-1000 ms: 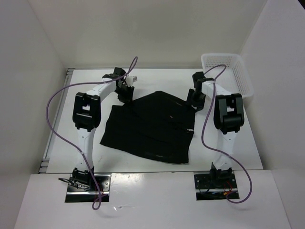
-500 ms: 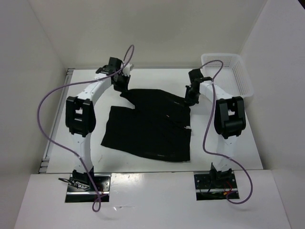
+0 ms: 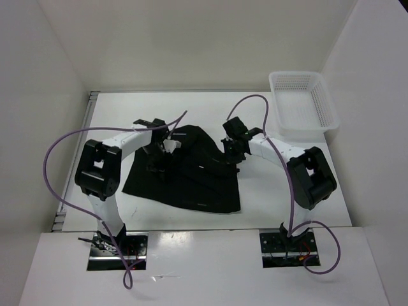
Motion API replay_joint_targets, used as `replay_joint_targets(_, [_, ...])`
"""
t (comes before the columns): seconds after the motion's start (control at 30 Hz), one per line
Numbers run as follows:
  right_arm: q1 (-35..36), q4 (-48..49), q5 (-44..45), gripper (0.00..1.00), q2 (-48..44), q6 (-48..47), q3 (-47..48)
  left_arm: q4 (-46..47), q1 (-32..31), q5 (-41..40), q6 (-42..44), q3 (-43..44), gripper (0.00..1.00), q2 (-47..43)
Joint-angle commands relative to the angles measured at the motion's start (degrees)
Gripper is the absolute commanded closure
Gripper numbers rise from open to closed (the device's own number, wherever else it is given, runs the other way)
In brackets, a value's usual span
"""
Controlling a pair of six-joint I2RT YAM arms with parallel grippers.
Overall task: Fold and stack the shorts
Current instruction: Fold the shorts
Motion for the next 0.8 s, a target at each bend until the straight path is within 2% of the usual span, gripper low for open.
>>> replay_joint_targets(0.0, [-0.9, 2.8, 2.6, 1.0, -1.5, 0.3, -2.7, -12.1, -0.4, 11.7, 0.3, 4.2, 0.5, -4.0])
replay_joint_targets(0.1, [-0.9, 3.9, 3.1, 1.0, -1.6, 0.3, -4.0, -12.4, 1.6, 16.3, 0.3, 12.1, 0.5, -6.1])
replay_joint_targets(0.13, [-0.9, 3.9, 3.1, 1.0, -1.6, 0.3, -4.0, -11.1, 3.9, 17.1, 0.3, 14.0, 0.5, -6.8])
replay_joint_targets(0.2, [-1.4, 4.4, 3.1, 1.0, -1.6, 0.3, -4.7, -4.8, 7.2, 17.6, 0.3, 16.8, 0.5, -6.9])
replay_joint_targets(0.3, [-1.4, 5.2, 3.1, 1.0, -1.6, 0.3, -5.2, 5.5, 8.5, 15.8, 0.3, 17.5, 0.47, -6.9])
replay_joint_targets(0.37, [-1.4, 5.2, 3.7, 1.0, -1.6, 0.3, -5.2, 10.0, 8.5, 13.7, 0.3, 18.2, 0.45, -3.4])
replay_joint_targets(0.53, [-2.1, 5.2, 4.3, 1.0, -0.5, -0.2, -4.1, 12.5, 8.5, 6.9, 0.3, 26.1, 0.44, 10.6])
replay_joint_targets(0.77, [-4.0, 5.2, 2.8, 1.0, -1.0, -0.2, -4.1, 17.4, 9.0, 2.2, 0.3, 34.3, 0.41, 19.2])
